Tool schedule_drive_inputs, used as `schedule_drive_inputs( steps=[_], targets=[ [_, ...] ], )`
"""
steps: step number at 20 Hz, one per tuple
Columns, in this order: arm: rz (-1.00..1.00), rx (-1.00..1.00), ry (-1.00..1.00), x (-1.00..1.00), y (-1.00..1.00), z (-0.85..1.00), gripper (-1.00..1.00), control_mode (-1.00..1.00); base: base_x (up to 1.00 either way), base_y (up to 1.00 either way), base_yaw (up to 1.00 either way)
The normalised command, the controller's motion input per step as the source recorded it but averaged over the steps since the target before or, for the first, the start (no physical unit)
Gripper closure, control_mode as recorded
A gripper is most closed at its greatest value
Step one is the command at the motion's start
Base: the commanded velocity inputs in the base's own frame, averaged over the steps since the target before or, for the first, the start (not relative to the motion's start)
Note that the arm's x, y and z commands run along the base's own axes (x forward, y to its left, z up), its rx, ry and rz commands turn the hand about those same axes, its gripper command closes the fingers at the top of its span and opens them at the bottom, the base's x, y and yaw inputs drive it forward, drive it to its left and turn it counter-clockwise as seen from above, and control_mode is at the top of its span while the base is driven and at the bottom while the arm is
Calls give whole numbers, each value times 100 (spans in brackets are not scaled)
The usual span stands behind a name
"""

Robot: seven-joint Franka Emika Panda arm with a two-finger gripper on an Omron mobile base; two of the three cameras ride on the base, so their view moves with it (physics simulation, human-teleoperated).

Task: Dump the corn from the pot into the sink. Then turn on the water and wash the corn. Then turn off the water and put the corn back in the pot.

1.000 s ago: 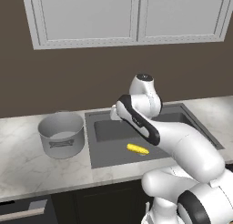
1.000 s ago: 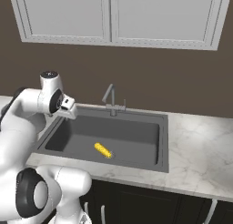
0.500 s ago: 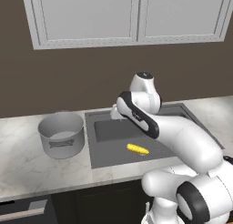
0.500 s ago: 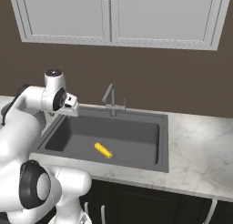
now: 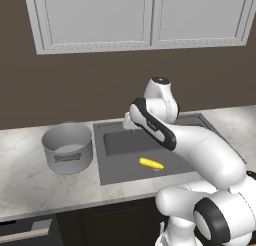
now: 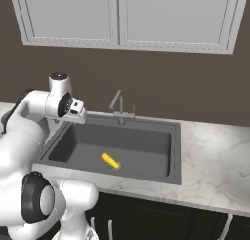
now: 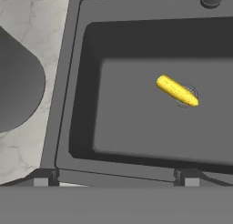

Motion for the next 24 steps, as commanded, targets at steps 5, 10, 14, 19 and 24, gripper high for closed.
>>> schedule_drive_inputs(
  steps=[5, 10, 14, 19, 24],
  targets=[
    [-3, 2, 0, 0, -32, 5, -100, -100, 0, 0, 0],
    [0, 1, 0, 0, -45, 0, -100, -100, 0, 0, 0],
    [0, 1, 0, 0, -46, 0, -100, -100, 0, 0, 0],
    [0, 3, 0, 0, -46, 0, -100, -100, 0, 0, 0],
    [0, 3, 0, 0, -43, 0, -100, -100, 0, 0, 0]
  ],
)
